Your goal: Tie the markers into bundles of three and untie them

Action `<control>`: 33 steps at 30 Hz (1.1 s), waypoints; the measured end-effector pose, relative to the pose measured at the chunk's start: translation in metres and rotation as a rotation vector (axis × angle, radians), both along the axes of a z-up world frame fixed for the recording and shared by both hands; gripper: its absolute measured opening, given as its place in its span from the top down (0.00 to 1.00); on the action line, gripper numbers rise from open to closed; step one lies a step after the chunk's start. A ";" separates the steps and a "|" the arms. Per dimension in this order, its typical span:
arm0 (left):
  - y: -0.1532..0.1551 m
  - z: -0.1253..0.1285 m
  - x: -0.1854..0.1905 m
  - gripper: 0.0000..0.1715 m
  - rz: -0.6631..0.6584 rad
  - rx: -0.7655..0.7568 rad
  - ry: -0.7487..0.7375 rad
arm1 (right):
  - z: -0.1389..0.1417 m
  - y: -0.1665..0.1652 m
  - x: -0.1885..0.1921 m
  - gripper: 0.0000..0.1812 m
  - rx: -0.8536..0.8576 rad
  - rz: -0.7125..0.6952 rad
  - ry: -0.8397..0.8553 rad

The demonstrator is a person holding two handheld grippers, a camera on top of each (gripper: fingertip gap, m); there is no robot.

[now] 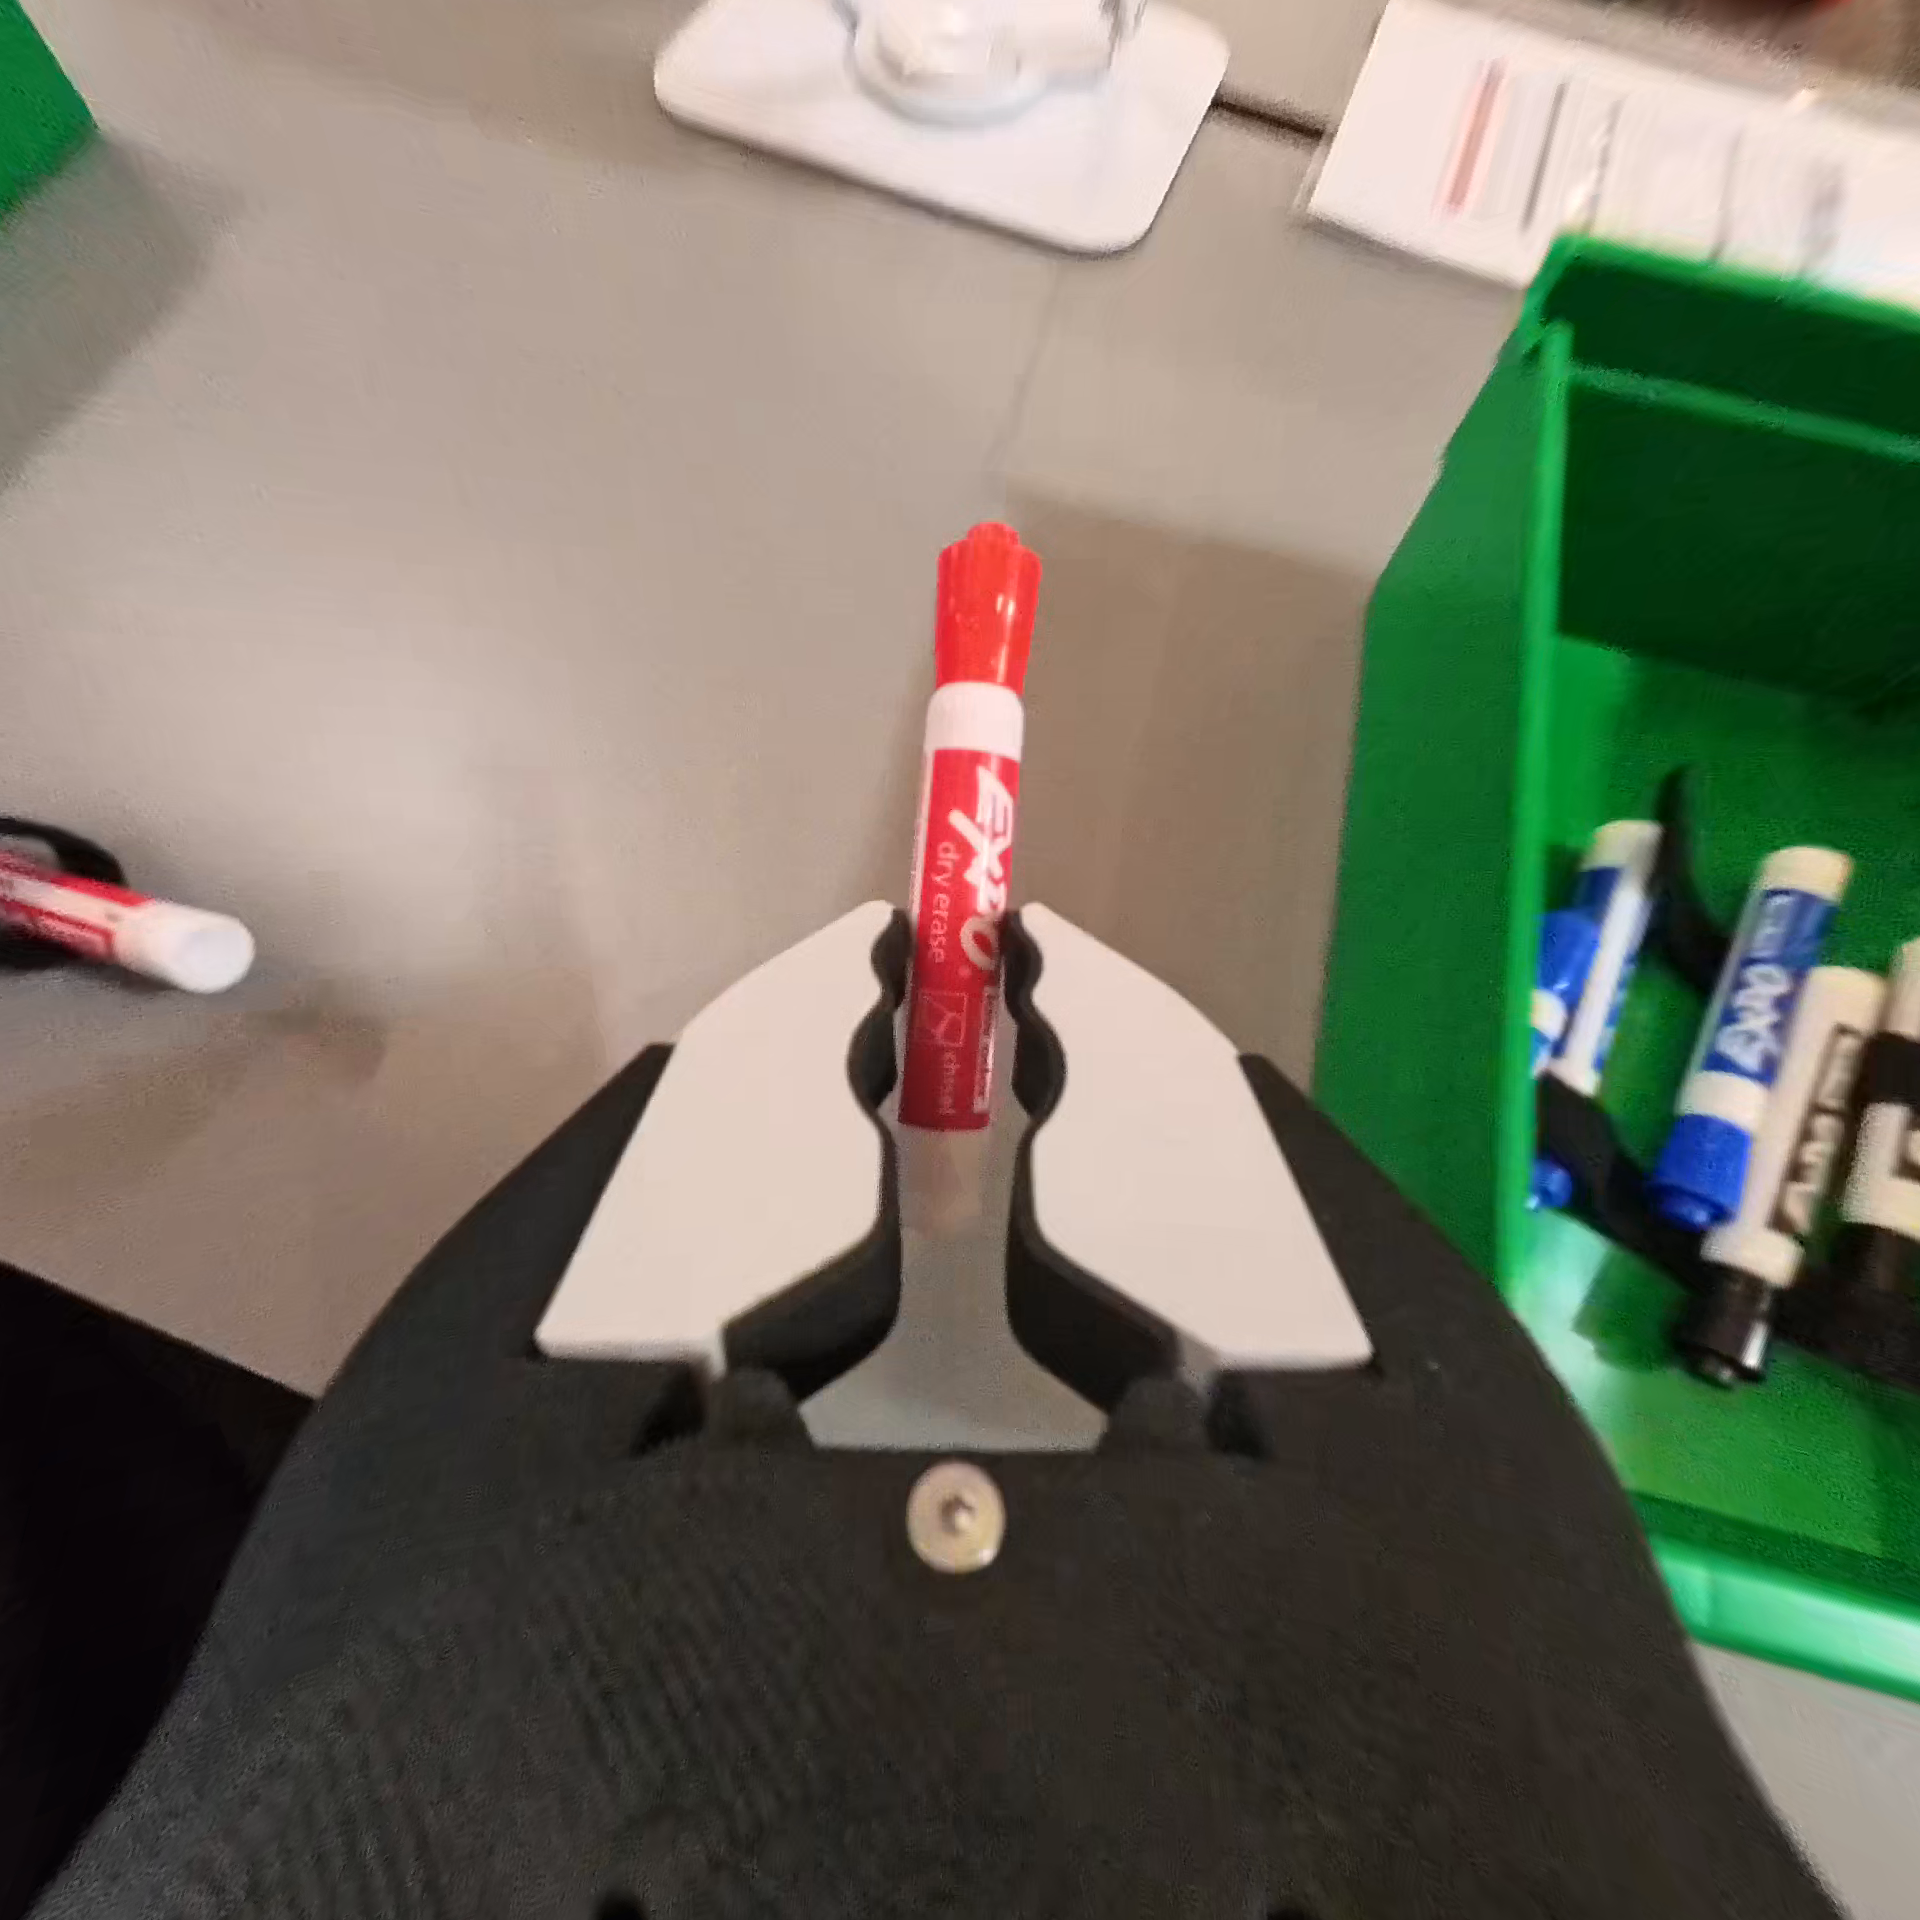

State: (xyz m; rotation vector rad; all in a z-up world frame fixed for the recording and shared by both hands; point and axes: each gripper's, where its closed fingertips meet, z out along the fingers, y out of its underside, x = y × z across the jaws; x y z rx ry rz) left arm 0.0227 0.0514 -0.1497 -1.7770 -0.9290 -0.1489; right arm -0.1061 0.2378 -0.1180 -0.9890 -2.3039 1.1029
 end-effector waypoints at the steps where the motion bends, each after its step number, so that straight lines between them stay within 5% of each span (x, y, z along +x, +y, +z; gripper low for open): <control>1: 0.000 0.000 0.000 0.97 0.001 0.003 0.000 | 0.018 0.007 -0.006 0.90 -0.038 -0.027 0.062; 5: -0.001 0.001 0.000 0.97 0.008 0.010 -0.002 | 0.060 0.079 -0.036 0.90 0.000 -0.262 0.241; 9: 0.000 0.004 -0.001 0.97 0.011 0.024 -0.001 | 0.034 0.147 -0.060 0.90 0.158 -0.433 0.187; 16: 0.005 0.003 0.000 0.97 -0.003 0.013 0.001 | -0.015 0.152 -0.070 0.90 0.107 -0.418 0.060; 22: 0.005 0.003 0.000 0.97 -0.004 0.011 0.000 | 0.000 0.150 -0.067 0.83 0.107 -0.431 0.138; 25: 0.005 0.002 0.000 0.97 -0.002 0.012 -0.001 | 0.039 0.113 -0.052 0.85 -0.016 -0.351 0.249; 28: 0.005 0.002 0.000 0.97 -0.005 0.010 -0.003 | 0.068 0.027 -0.010 0.81 -0.215 -0.032 0.270; 33: 0.009 0.003 0.005 0.97 -0.039 0.019 0.006 | 0.036 -0.090 0.070 0.70 -0.242 0.410 0.059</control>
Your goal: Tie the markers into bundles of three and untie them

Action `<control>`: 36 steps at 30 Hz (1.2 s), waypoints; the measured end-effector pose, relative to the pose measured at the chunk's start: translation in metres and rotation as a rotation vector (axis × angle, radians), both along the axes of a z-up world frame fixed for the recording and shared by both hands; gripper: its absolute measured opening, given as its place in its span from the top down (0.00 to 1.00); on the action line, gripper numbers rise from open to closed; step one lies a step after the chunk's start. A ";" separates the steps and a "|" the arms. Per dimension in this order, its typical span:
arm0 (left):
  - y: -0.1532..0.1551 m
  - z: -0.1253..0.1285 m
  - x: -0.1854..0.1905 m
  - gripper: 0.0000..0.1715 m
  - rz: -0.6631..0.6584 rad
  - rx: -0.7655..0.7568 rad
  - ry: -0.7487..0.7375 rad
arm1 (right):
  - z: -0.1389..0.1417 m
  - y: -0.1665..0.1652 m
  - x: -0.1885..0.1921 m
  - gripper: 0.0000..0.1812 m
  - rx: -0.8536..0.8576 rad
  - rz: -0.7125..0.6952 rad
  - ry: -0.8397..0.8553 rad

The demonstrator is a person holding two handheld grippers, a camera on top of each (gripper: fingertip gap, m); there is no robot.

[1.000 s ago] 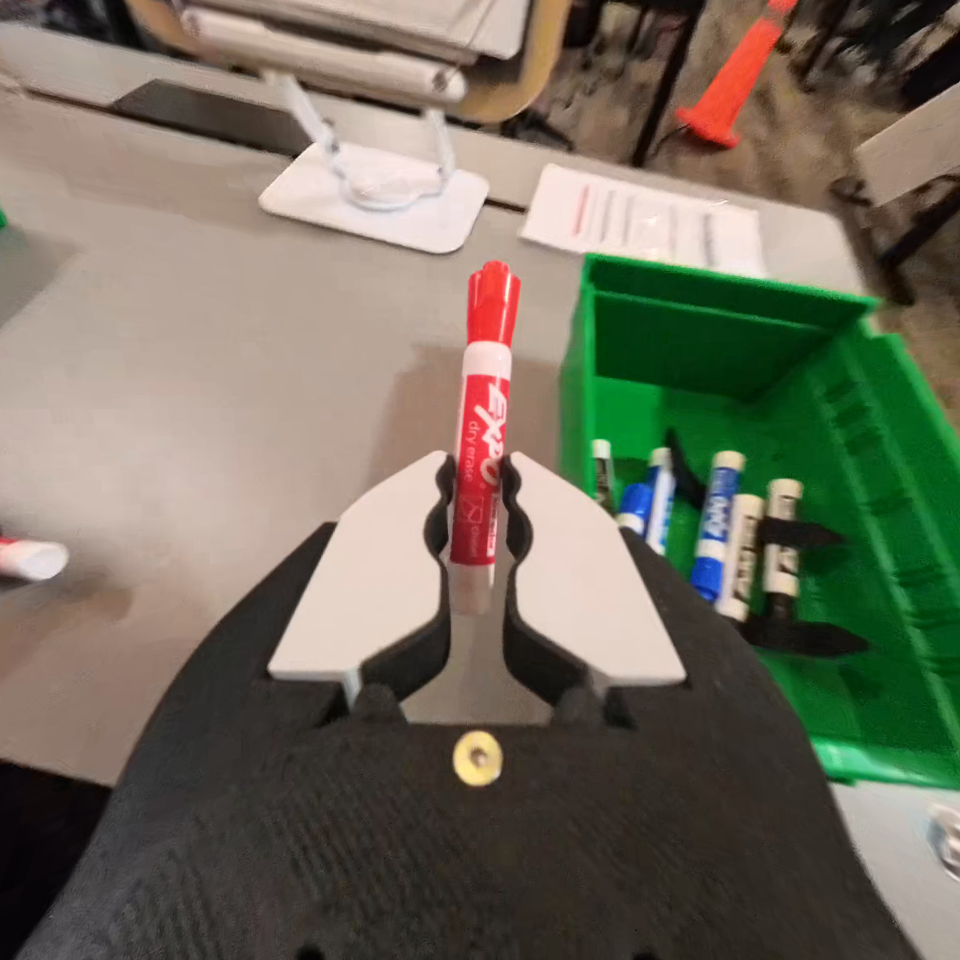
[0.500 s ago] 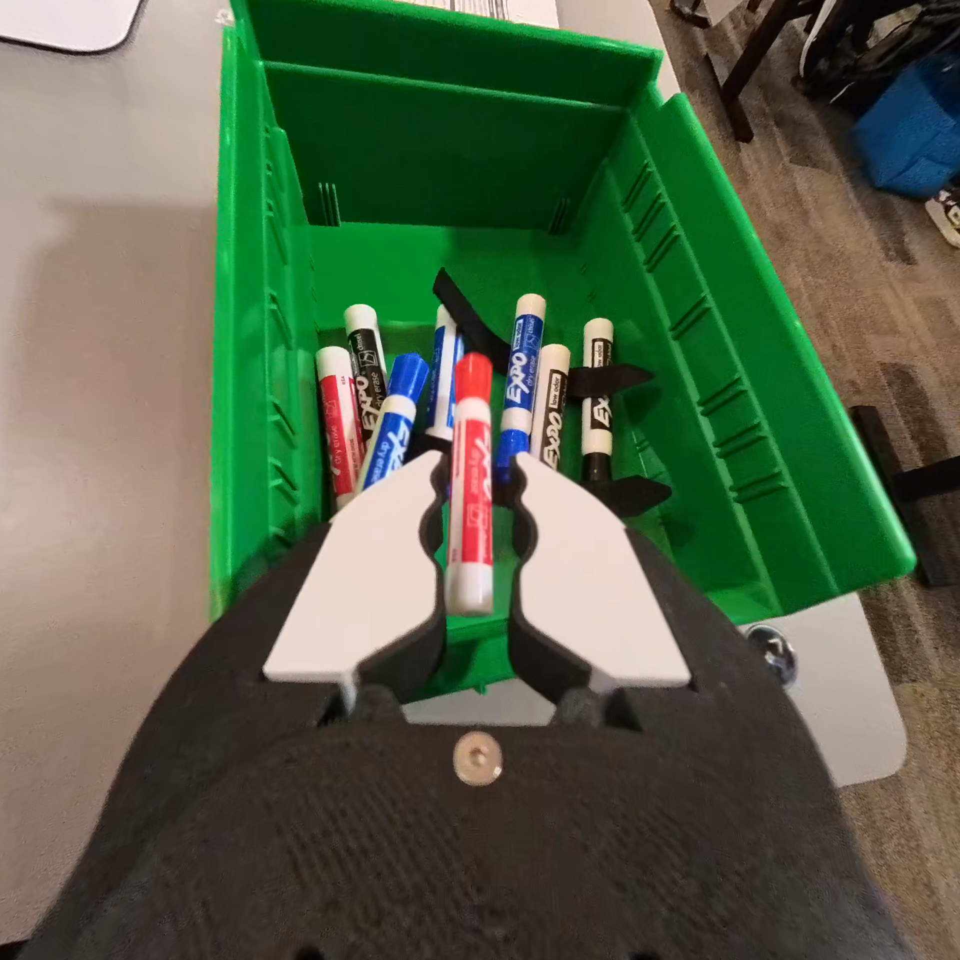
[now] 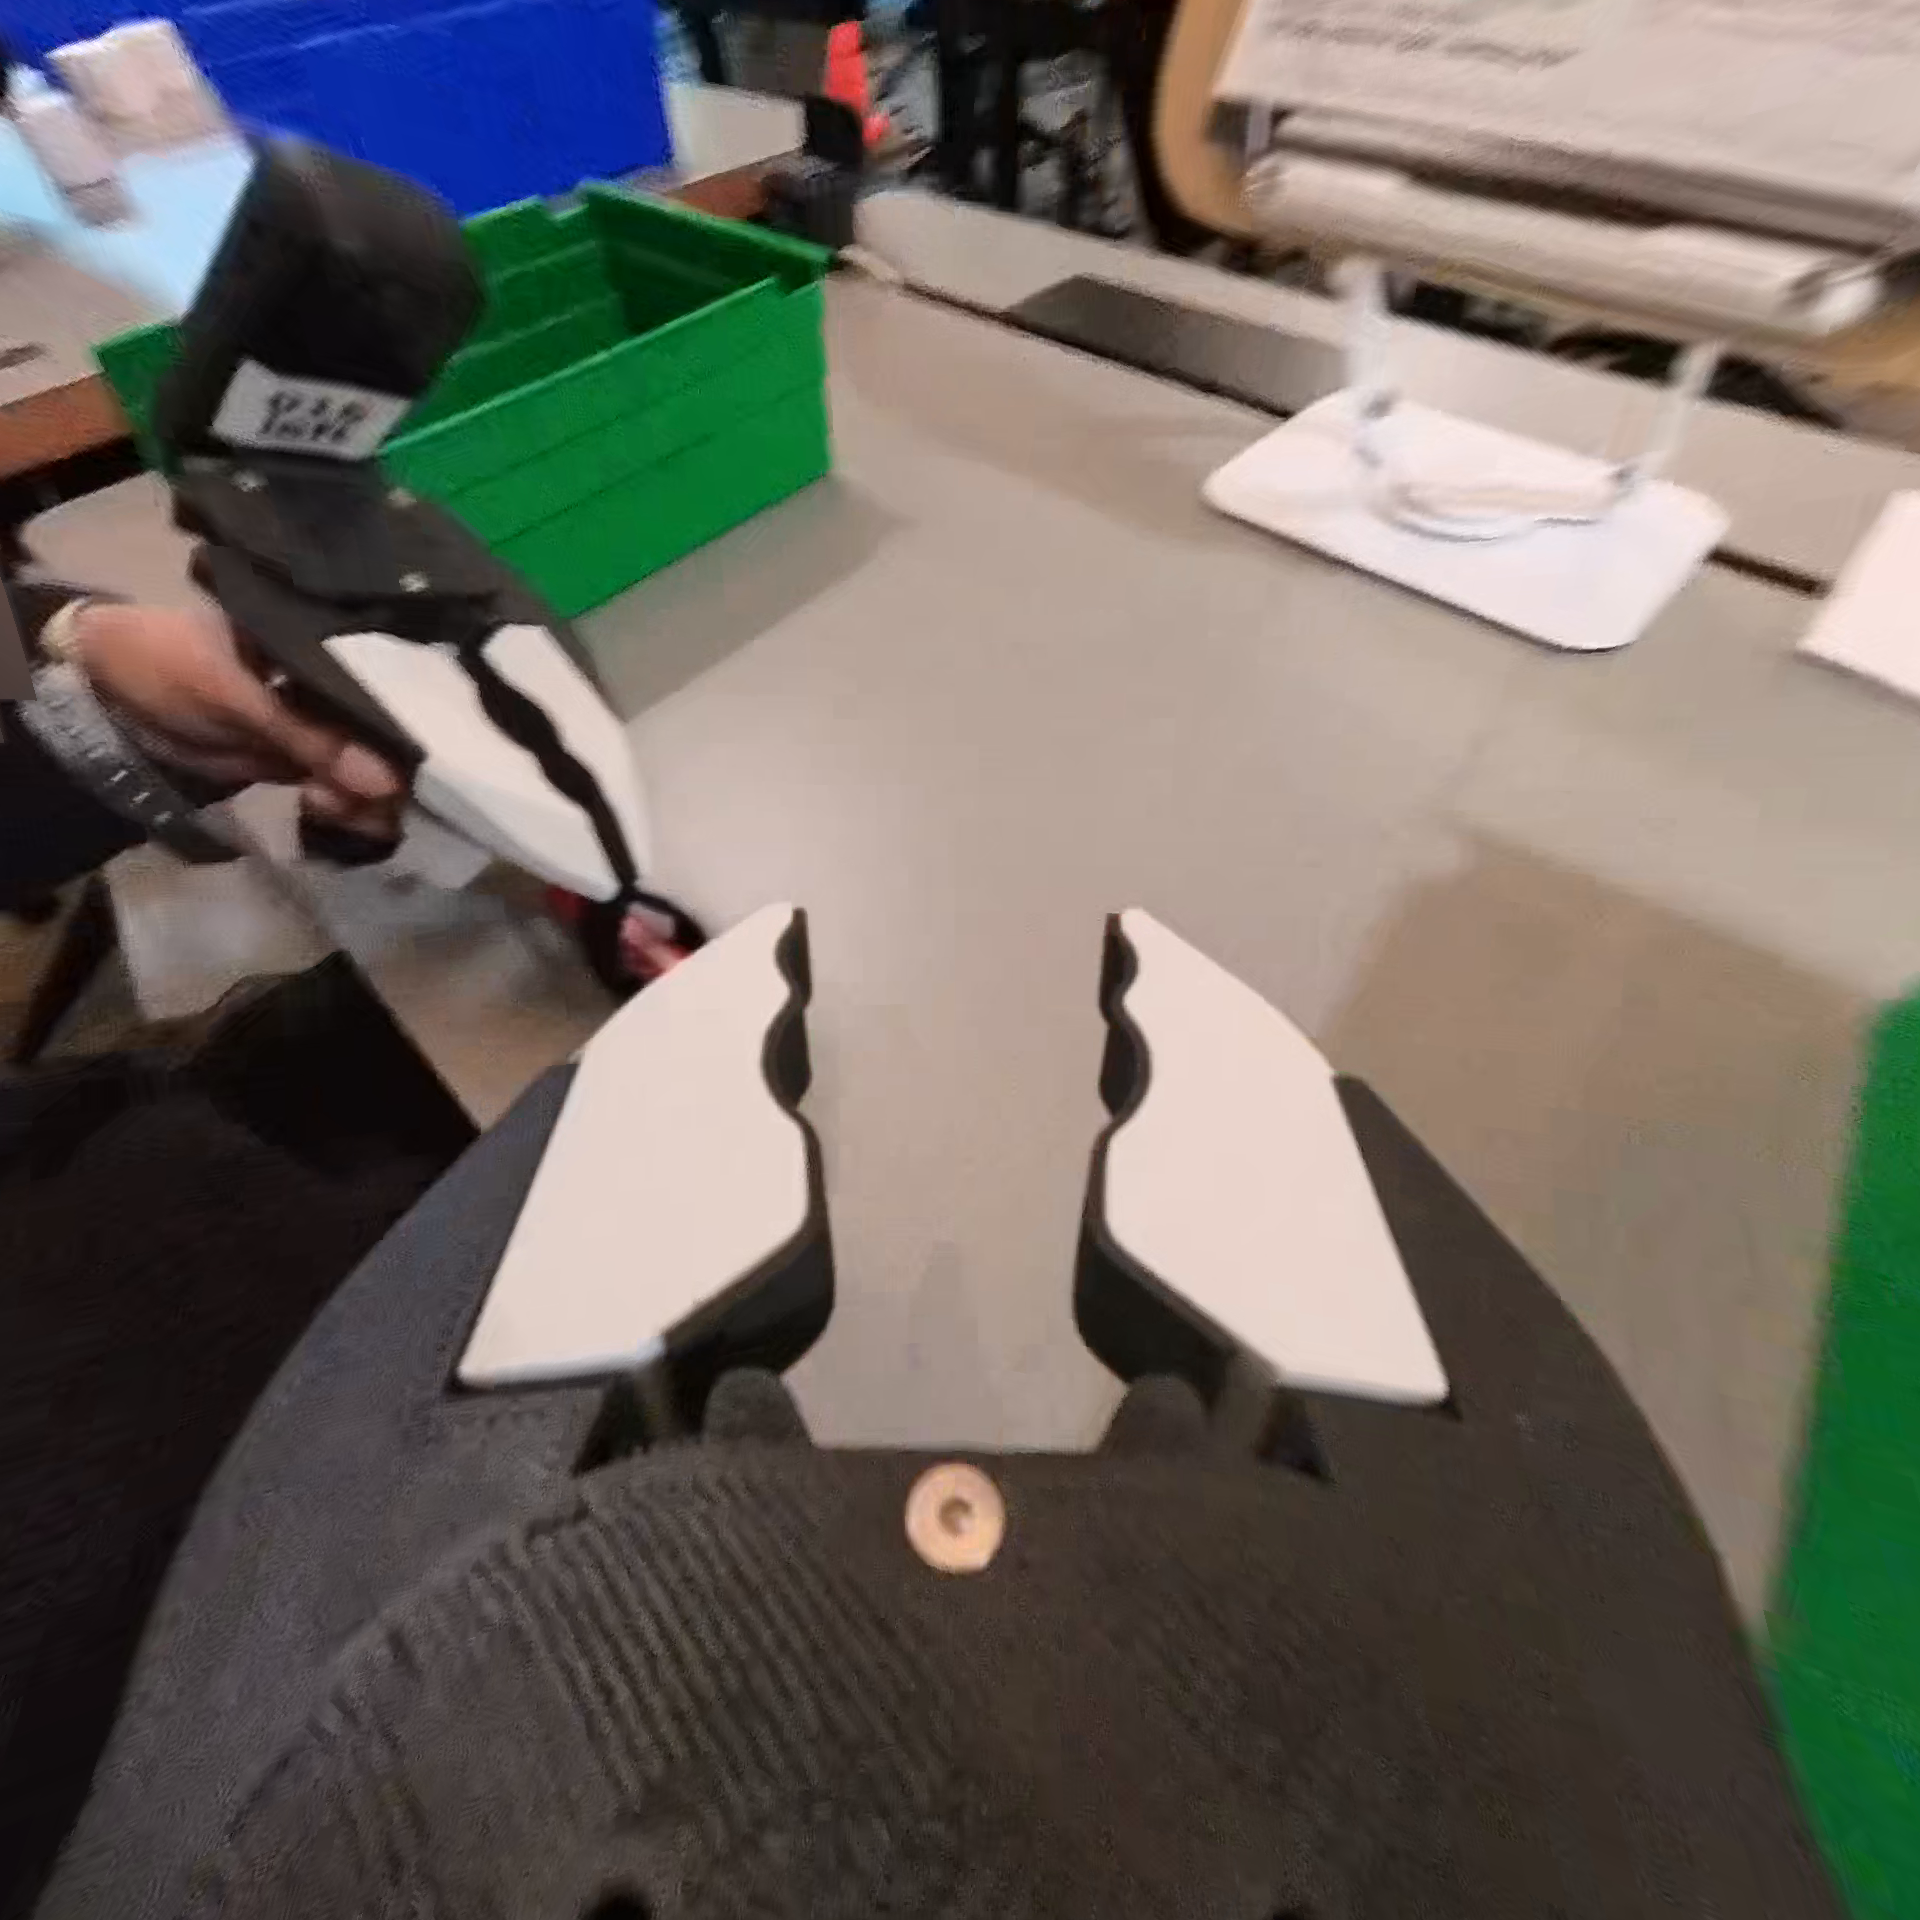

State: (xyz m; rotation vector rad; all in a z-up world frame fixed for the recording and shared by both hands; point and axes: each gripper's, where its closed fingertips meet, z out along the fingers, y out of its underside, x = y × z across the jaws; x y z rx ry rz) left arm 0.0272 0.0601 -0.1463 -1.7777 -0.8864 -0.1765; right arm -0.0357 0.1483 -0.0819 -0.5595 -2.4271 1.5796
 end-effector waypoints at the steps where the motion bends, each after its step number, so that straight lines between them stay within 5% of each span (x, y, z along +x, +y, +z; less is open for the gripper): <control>1: 0.002 0.001 0.002 0.97 -0.016 0.007 0.006 | -0.015 -0.015 0.014 0.69 0.026 0.065 -0.028; 7: 0.011 0.005 0.017 0.97 -0.098 0.013 0.038 | -0.075 -0.050 0.057 0.68 0.258 0.277 -0.003; 12: 0.014 0.007 0.020 0.97 -0.114 0.027 0.040 | -0.098 -0.055 0.070 0.82 0.348 0.345 -0.014; 16: -0.001 -0.005 0.005 0.97 -0.016 -0.044 0.020 | -0.088 -0.050 0.066 0.89 0.317 0.350 0.008; 21: -0.015 0.005 -0.012 0.97 0.098 0.041 -0.002 | -0.073 -0.034 0.053 0.89 0.219 0.325 -0.078; 26: -0.030 0.018 -0.025 0.97 0.198 0.135 0.005 | -0.025 -0.004 0.006 0.89 -0.006 0.160 -0.065; 31: -0.025 0.018 -0.023 0.97 0.180 0.139 0.005 | 0.044 0.075 -0.064 0.89 -0.320 -0.205 0.065; 36: -0.016 0.010 -0.015 0.97 0.119 0.053 0.036 | 0.070 0.155 -0.102 0.89 -0.261 -0.508 0.283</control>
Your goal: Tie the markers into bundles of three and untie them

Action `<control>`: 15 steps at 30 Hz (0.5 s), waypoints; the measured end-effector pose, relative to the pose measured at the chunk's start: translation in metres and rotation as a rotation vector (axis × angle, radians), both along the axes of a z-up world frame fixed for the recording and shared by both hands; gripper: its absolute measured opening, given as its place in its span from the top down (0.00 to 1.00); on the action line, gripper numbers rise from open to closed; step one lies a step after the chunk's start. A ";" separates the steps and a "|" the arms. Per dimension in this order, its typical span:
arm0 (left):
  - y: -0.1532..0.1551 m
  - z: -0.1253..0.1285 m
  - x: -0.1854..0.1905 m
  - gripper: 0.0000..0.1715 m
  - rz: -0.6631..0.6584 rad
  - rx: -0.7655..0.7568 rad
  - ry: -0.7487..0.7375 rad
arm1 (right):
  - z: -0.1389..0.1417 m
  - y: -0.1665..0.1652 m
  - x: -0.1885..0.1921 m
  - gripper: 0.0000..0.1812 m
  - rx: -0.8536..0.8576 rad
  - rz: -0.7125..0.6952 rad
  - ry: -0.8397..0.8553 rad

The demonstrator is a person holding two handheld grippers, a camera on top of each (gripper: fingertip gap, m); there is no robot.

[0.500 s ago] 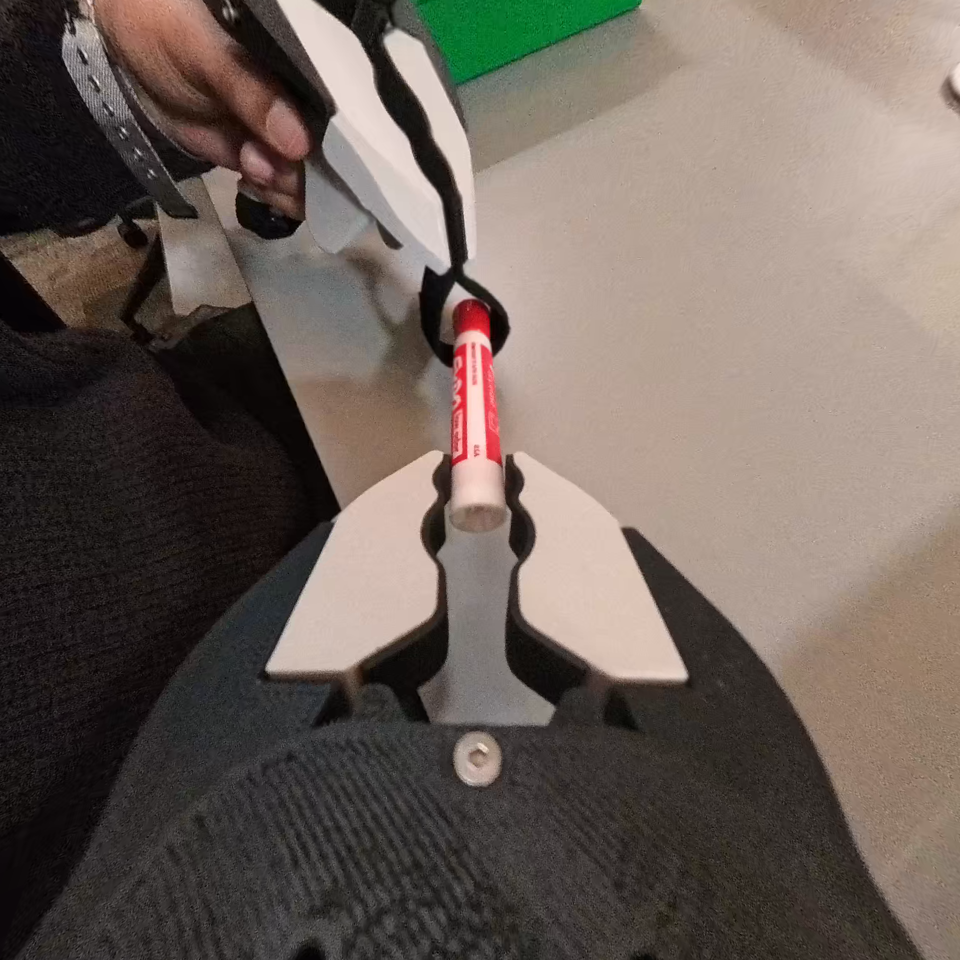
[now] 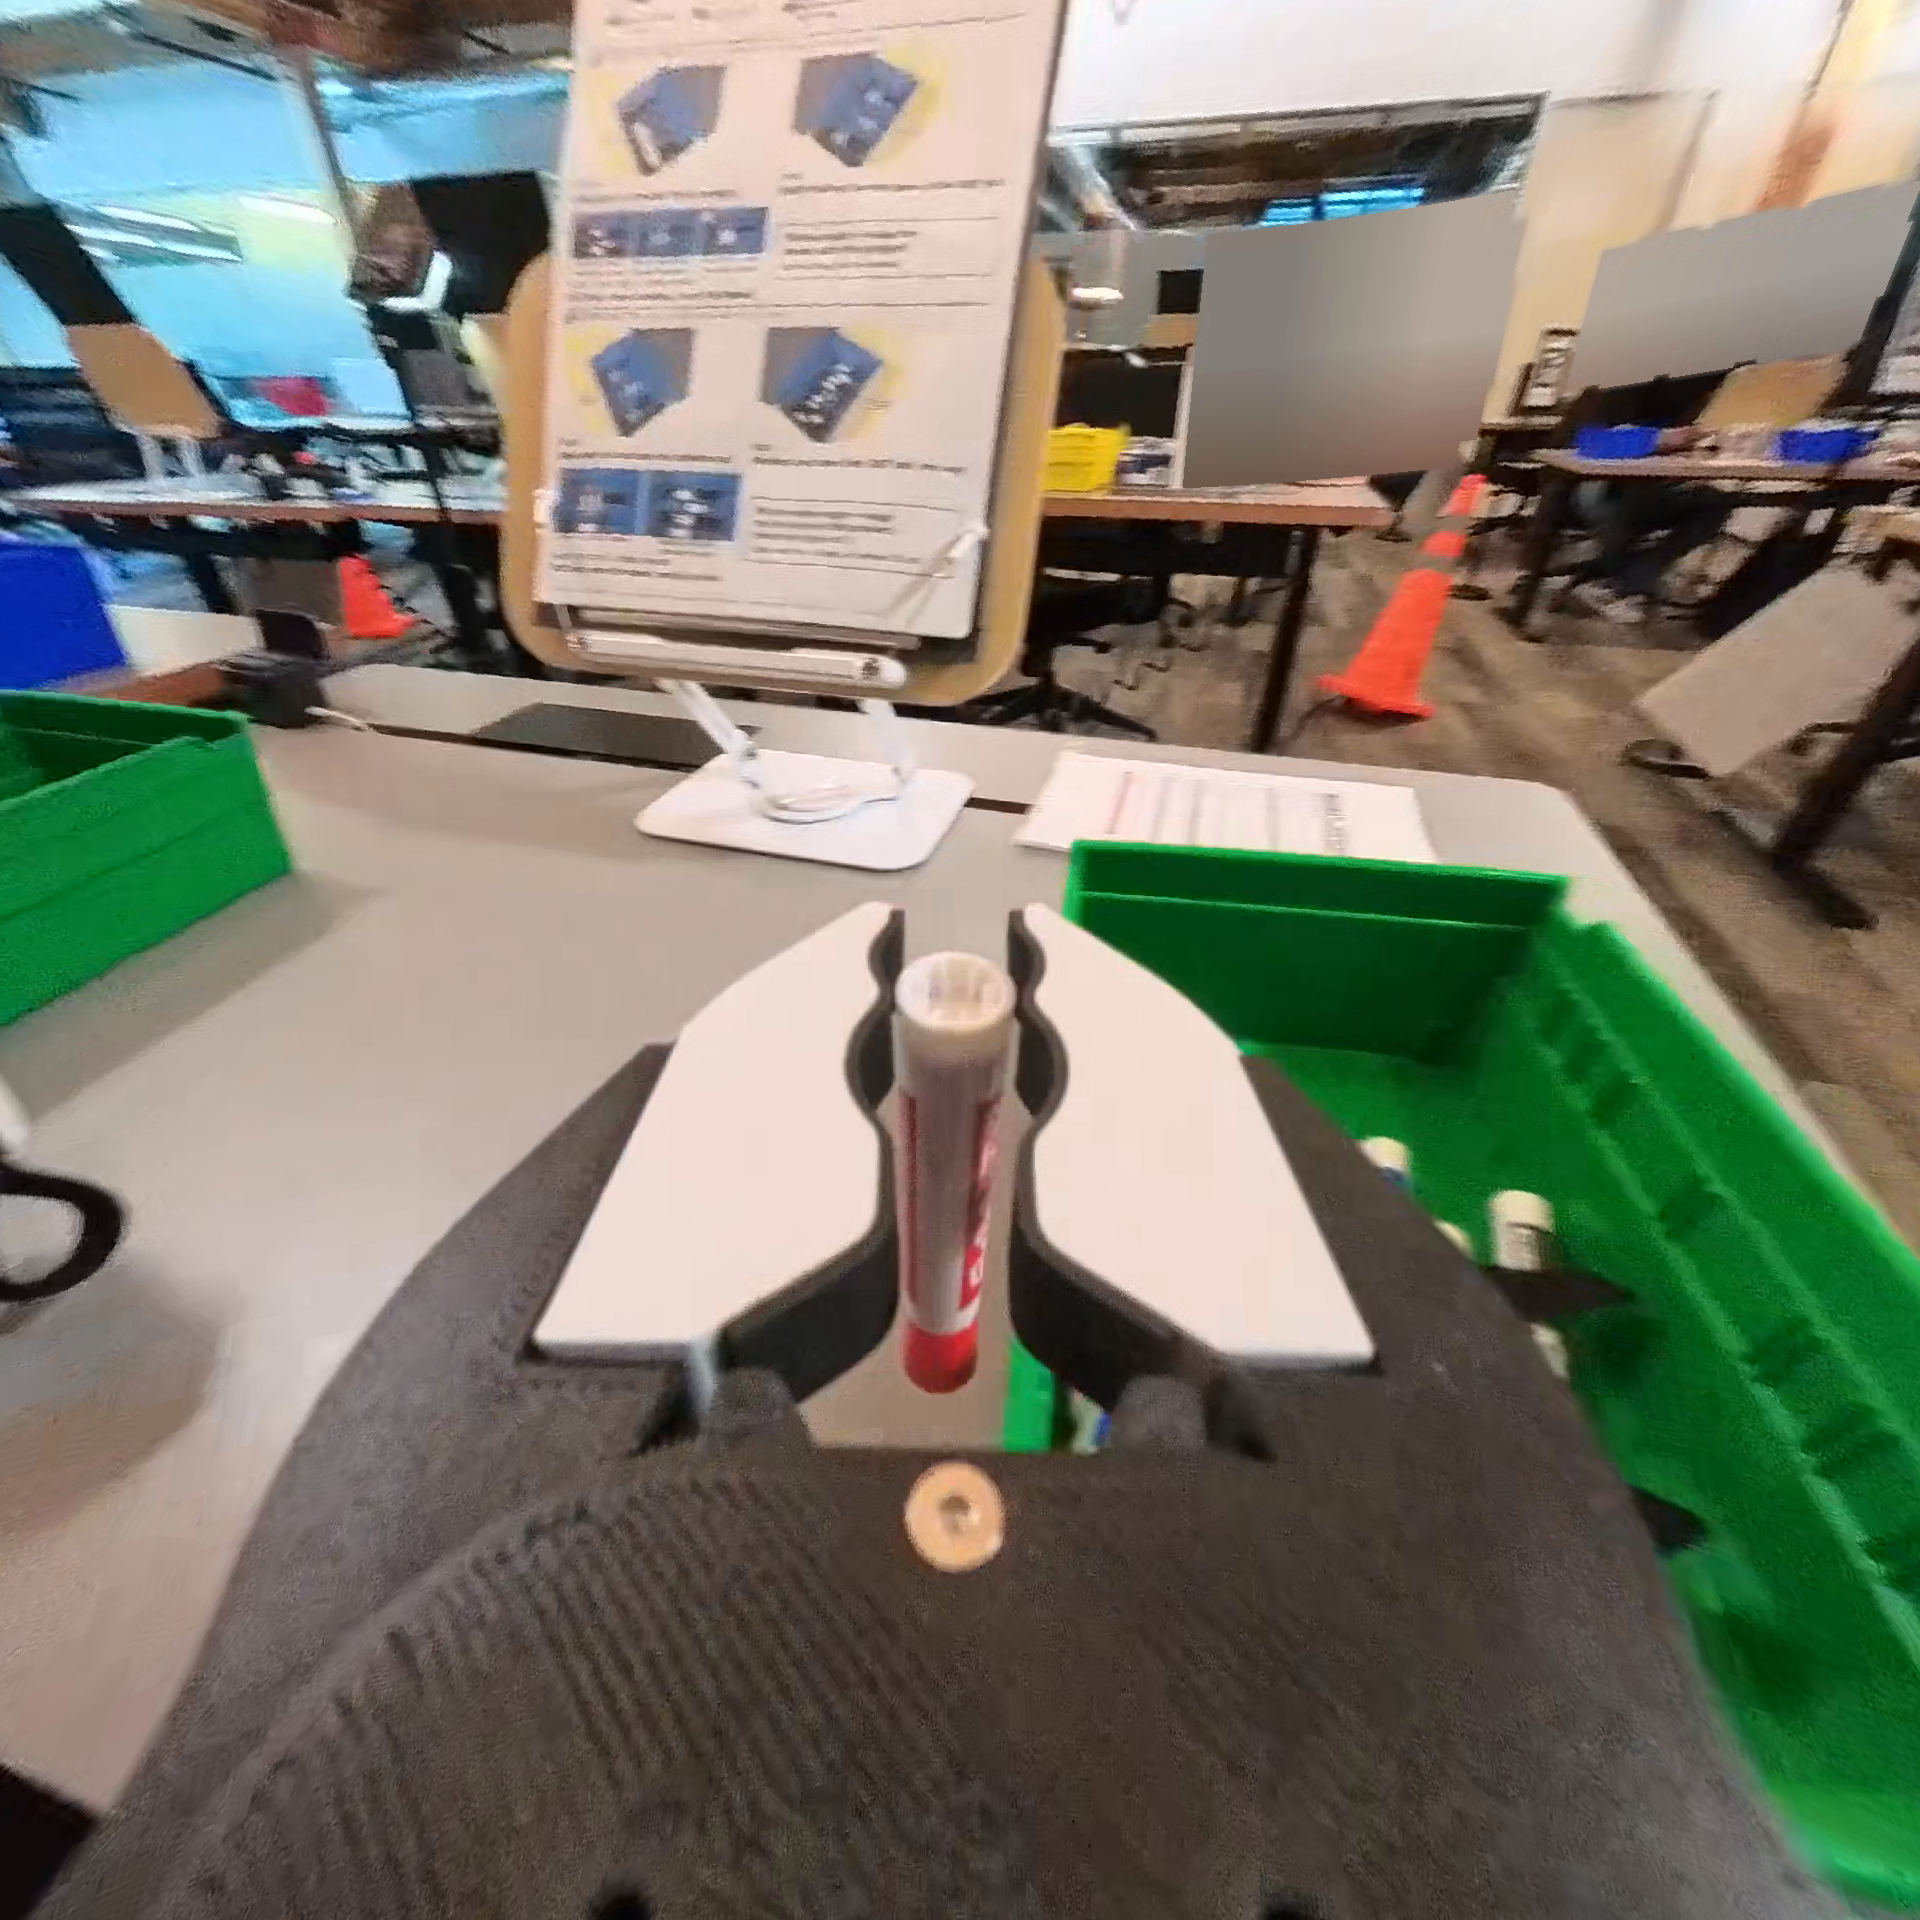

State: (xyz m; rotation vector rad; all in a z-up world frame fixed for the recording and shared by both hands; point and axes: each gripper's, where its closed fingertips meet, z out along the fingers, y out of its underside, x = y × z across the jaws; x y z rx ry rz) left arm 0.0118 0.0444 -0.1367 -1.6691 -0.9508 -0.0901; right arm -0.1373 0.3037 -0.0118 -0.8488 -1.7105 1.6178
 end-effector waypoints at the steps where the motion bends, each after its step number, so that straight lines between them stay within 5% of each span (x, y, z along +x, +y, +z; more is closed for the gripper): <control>1: 0.002 -0.001 0.001 0.97 -0.010 -0.009 0.000 | 0.004 0.011 -0.006 0.89 0.028 -0.040 0.007; 9: 0.007 0.002 0.002 0.97 -0.025 0.013 -0.007 | 0.030 0.051 -0.060 0.90 0.062 -0.112 -0.013; 15: 0.013 0.002 0.000 0.97 -0.037 0.017 -0.012 | -0.054 0.060 -0.142 0.89 0.214 -0.187 -0.436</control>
